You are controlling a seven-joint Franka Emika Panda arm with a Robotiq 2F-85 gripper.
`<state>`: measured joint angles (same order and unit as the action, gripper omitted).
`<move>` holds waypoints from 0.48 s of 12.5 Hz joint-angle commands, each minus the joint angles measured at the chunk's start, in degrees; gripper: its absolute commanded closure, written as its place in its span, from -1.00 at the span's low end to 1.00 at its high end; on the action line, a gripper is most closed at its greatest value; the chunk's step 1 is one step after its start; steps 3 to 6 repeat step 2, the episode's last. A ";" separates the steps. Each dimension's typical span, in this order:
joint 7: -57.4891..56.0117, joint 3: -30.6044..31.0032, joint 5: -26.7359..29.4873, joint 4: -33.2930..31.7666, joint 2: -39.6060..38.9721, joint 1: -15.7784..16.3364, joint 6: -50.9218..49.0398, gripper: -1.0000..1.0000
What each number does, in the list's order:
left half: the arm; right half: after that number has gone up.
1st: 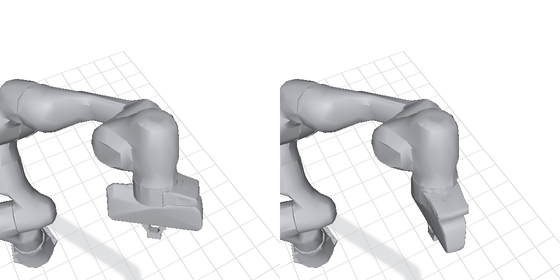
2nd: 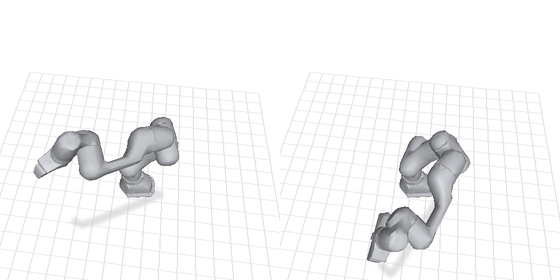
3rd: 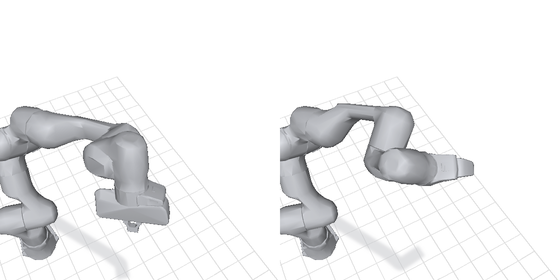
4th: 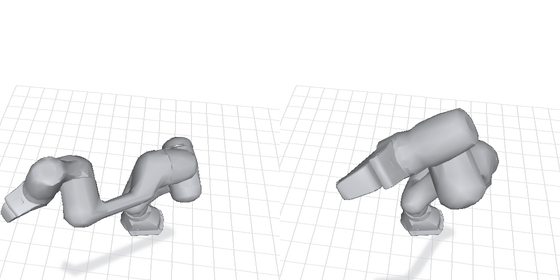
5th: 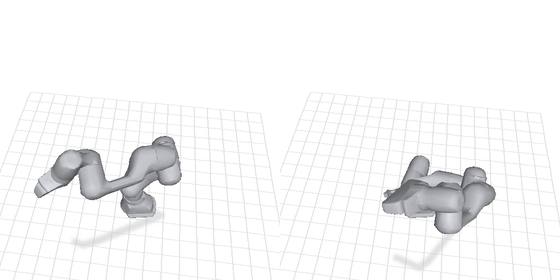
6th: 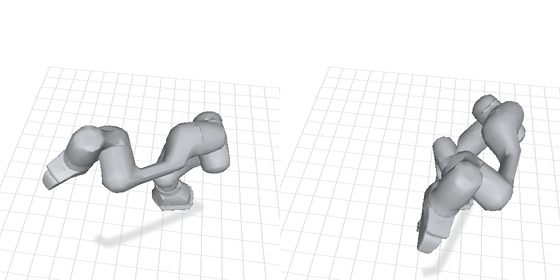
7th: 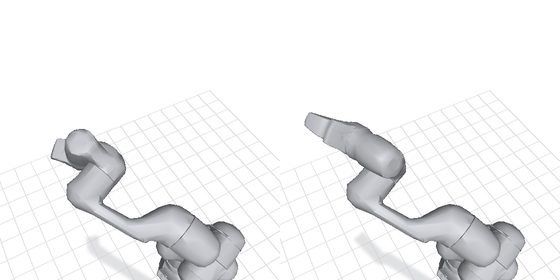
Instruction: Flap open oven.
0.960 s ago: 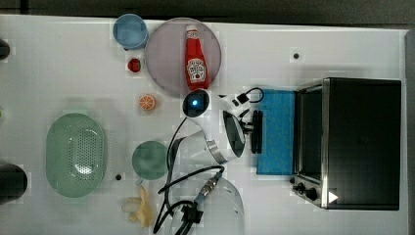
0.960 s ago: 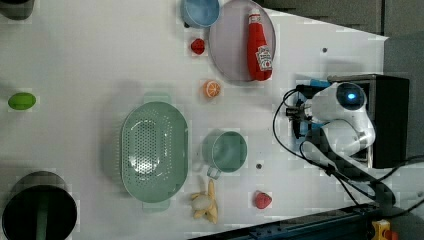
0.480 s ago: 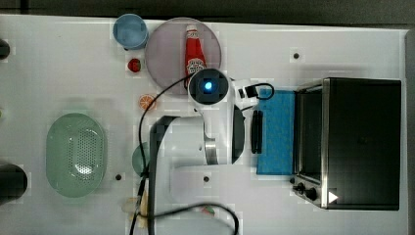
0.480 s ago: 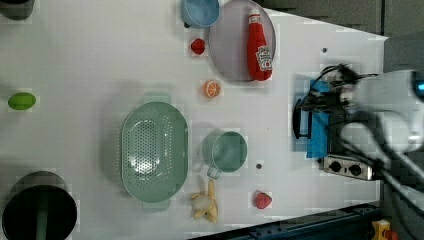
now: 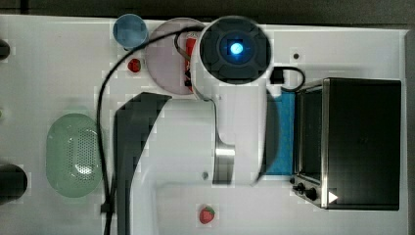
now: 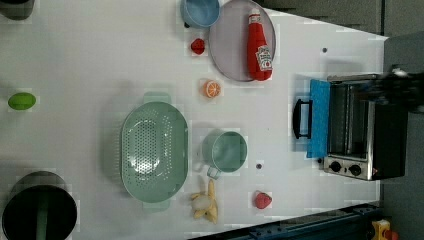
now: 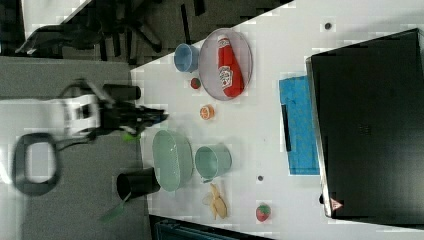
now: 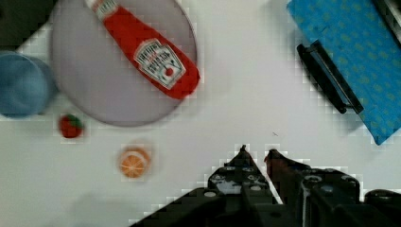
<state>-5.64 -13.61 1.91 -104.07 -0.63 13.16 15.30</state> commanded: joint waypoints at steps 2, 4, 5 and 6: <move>7.73 -0.35 1.01 5.05 1.00 -0.80 -7.47 0.65; 7.73 -0.35 1.01 5.05 1.00 -0.80 -7.47 0.65; 7.73 -0.35 1.01 5.05 1.00 -0.80 -7.47 0.65; 7.73 -0.35 1.01 5.05 1.00 -0.80 -7.47 0.65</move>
